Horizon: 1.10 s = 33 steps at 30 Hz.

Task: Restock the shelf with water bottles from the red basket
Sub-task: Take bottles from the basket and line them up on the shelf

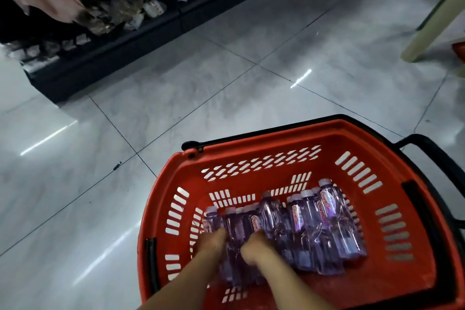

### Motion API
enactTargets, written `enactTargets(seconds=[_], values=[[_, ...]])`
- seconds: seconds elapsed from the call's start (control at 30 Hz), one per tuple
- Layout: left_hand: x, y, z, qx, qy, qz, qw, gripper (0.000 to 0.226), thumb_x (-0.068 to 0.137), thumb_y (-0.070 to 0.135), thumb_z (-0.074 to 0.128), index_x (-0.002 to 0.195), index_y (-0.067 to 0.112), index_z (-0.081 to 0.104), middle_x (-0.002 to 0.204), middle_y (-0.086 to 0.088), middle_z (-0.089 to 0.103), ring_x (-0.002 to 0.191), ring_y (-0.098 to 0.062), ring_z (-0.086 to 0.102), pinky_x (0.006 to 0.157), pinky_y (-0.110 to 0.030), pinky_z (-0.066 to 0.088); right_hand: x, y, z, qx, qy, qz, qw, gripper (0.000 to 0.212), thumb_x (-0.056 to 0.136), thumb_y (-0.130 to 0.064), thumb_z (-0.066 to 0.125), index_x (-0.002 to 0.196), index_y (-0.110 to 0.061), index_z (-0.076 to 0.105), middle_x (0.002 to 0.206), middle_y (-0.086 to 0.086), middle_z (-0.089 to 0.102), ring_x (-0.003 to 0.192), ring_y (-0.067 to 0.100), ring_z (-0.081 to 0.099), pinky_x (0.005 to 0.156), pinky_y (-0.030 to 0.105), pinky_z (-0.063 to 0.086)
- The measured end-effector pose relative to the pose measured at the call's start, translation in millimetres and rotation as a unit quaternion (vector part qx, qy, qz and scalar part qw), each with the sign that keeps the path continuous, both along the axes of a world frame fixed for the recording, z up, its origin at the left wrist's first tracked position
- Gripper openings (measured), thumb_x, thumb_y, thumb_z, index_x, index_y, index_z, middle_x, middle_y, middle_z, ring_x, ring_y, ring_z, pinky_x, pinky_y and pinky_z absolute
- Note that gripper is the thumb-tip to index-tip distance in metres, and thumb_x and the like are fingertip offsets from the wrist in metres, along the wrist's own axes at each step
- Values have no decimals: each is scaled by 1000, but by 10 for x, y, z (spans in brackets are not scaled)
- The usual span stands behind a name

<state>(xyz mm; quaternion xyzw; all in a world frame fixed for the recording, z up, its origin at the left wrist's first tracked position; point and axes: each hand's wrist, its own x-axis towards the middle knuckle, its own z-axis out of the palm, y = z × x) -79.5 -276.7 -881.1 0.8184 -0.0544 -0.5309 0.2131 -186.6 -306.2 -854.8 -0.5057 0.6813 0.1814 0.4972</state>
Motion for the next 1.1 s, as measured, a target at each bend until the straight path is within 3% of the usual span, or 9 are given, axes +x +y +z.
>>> enactTargets(seconds=[0.17, 0.3, 0.43, 0.53, 0.67, 0.77, 0.93, 1.03, 1.1], values=[[-34, -38, 57, 16, 9, -19, 1000, 25, 95, 27, 51, 97, 5, 63, 96, -19, 67, 88, -31, 65, 75, -36, 55, -2, -99, -162, 17, 17, 0, 1000, 80, 97, -9, 48, 150, 5, -10, 153, 20, 32, 135, 29, 43, 97, 27, 44], [-45, -3, -10, 11, 48, 13, 999, 26, 95, 31, 52, 104, 9, 63, 101, -17, 69, 93, -31, 67, 87, -45, 55, -23, -128, -301, -5, 26, -4, 1000, 56, 90, -11, 56, 143, 0, 38, 140, 17, 49, 112, 25, 59, 74, 25, 51], [-89, 74, -12, 5, -39, -16, 999, 12, 94, 18, 56, 99, 9, 63, 87, -10, 66, 73, -19, 62, 57, -28, 46, -48, -120, -394, -7, 12, -35, 999, 36, 89, -12, 60, 123, -1, 59, 120, 13, 64, 86, 19, 60, 60, 21, 50], [-115, 121, -39, -3, -70, -36, 997, 11, 92, 17, 59, 99, 10, 62, 90, -11, 68, 77, -21, 65, 61, -29, 49, 44, -38, -447, -24, 21, -89, 996, 45, 87, -9, 62, 131, -2, 53, 118, 13, 64, 97, 24, 66, 75, 26, 58], [-90, 82, -117, -13, -53, -46, 997, 45, 80, 11, 69, 116, 18, 43, 99, -7, 64, 90, -27, 67, 78, -41, 58, 46, -27, -446, 0, -16, -102, 995, 82, 91, -5, 59, 154, -8, 6, 146, 17, 42, 124, 28, 53, 75, 25, 49], [-130, 104, -77, -25, -46, -50, 997, 42, 82, 5, 68, 112, 19, 42, 100, -7, 62, 94, -27, 65, 75, -39, 58, -35, -85, -483, 47, -29, -79, 995, 93, 91, -6, 58, 153, -6, -12, 149, 19, 38, 126, 28, 51, 80, 26, 51], [-41, 193, -47, 11, -18, -32, 999, 15, 86, 3, 61, 101, 3, 61, 86, -11, 64, 70, -19, 61, 51, -29, 50, -47, -38, -483, 62, -46, 2, 997, 42, 89, -7, 53, 130, -3, 54, 131, 15, 59, 117, 27, 59, 97, 32, 51], [7, 281, -48, -6, 3, -3, 1000, 26, 80, 1, 66, 106, 6, 63, 91, -15, 71, 79, -28, 68, 73, -46, 60, -63, -2, -510, 71, -62, 9, 996, 38, 89, -6, 59, 127, -3, 56, 131, 14, 59, 119, 26, 58, 99, 31, 49], [-3, 354, -11, -12, 18, 22, 1000, 34, 79, 0, 70, 111, 10, 60, 97, -15, 72, 84, -30, 69, 72, -46, 60, -108, 3, -431, 67, -74, -15, 995, 43, 87, -7, 67, 128, -4, 54, 131, 13, 59, 120, 26, 57, 95, 29, 48]])
